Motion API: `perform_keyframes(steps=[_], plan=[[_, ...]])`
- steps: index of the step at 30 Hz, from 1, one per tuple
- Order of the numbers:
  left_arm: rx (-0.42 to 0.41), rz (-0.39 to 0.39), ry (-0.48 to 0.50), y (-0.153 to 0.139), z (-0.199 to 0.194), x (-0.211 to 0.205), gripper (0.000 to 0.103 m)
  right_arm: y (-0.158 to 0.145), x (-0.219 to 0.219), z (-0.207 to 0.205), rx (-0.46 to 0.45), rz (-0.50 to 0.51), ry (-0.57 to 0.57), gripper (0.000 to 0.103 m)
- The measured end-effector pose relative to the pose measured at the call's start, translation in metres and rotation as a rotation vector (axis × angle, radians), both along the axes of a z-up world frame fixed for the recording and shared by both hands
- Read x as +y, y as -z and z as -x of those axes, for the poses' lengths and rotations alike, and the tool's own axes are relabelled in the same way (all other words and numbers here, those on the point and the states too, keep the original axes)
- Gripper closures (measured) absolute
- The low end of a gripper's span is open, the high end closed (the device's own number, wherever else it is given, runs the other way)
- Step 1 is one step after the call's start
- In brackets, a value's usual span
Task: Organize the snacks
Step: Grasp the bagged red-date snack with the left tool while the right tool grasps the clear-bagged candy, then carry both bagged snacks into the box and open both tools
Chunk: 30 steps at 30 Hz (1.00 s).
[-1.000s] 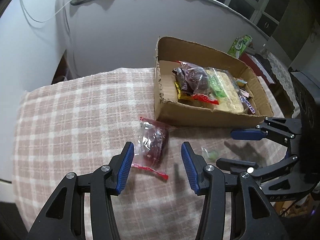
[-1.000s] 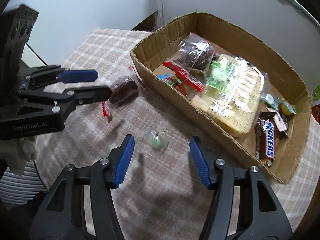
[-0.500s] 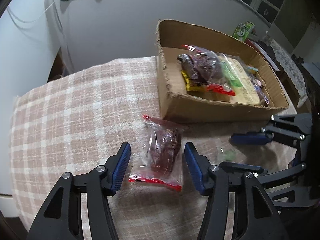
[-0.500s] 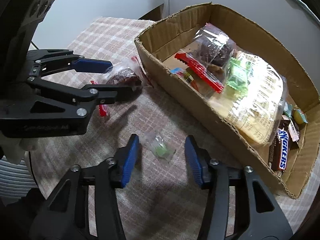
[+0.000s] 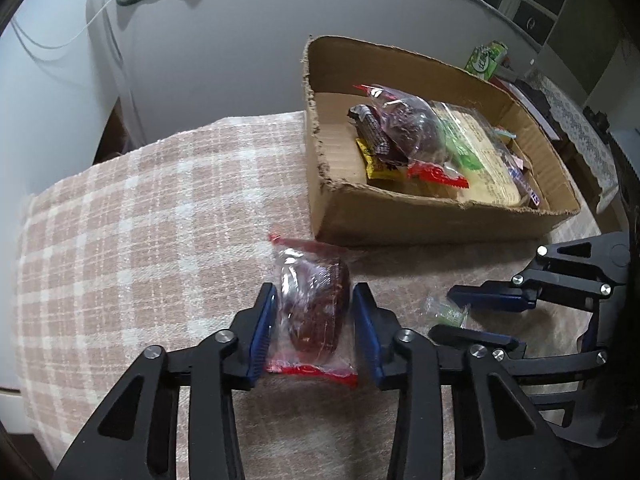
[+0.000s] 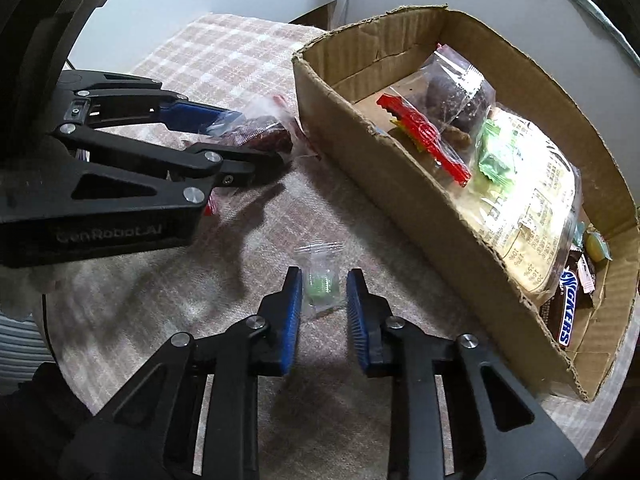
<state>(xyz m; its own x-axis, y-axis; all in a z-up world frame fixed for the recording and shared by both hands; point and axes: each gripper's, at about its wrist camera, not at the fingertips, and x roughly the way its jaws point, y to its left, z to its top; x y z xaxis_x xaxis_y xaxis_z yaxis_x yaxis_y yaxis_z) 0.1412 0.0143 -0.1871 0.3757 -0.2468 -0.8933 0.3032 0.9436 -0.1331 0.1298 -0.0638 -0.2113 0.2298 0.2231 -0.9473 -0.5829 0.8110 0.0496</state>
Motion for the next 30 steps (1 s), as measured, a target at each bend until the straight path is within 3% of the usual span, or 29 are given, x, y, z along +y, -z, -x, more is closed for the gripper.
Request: perform_keyframes(steps=[14, 30], plan=[[-0.021, 0.034, 0.005, -0.012, 0.011, 0.001, 0.072, -0.017, -0.021, 0.006, -0.009, -0.047, 0.059, 0.080], [-0.096, 0.111, -0.012, -0.069, 0.026, 0.006, 0.072, -0.082, -0.074, 0.017, -0.084, -0.171, 0.157, 0.080]])
